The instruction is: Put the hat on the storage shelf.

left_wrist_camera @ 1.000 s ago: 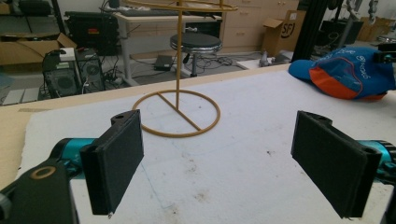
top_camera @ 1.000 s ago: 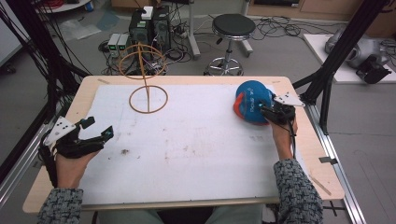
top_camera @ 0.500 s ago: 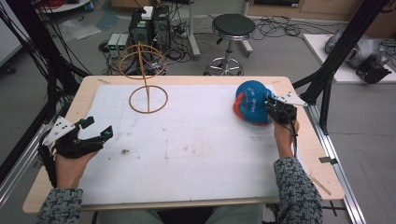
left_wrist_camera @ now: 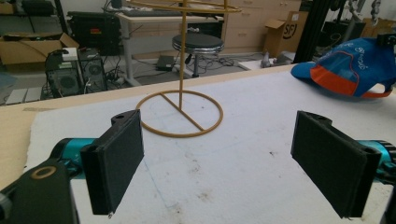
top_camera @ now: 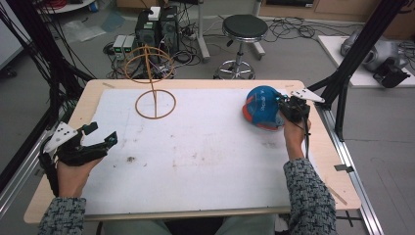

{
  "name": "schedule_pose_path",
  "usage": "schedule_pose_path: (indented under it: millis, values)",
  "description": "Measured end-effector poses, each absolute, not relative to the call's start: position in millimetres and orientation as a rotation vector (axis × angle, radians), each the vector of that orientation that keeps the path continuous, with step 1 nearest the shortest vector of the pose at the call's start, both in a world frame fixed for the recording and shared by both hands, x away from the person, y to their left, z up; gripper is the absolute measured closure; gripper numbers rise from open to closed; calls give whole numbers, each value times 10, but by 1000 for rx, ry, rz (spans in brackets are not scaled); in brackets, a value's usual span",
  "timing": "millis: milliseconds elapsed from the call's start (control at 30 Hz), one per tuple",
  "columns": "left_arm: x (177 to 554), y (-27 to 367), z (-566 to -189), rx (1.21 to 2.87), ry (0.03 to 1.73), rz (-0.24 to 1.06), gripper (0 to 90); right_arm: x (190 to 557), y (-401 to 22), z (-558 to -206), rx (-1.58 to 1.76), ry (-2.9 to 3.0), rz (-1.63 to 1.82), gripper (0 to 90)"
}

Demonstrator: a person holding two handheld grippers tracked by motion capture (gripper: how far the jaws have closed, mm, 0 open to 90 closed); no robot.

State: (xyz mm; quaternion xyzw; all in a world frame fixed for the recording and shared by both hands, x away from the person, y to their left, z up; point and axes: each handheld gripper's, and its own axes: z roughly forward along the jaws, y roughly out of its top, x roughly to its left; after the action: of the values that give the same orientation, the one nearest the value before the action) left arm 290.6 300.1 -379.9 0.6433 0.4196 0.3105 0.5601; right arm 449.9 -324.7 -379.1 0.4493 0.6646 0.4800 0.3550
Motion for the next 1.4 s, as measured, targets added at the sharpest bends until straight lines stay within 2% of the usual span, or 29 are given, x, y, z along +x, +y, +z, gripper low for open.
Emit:
schedule_pose_path:
  millis: [900,1400]
  values:
    - [2877,2997,-3714,1499,967,741,173,4838,-2696,-3194,1274,1597,1468,899]
    - [2855,3032,-3665,1489,958,755,173,5009,-2203,-2755,1204,1563,1525,899]
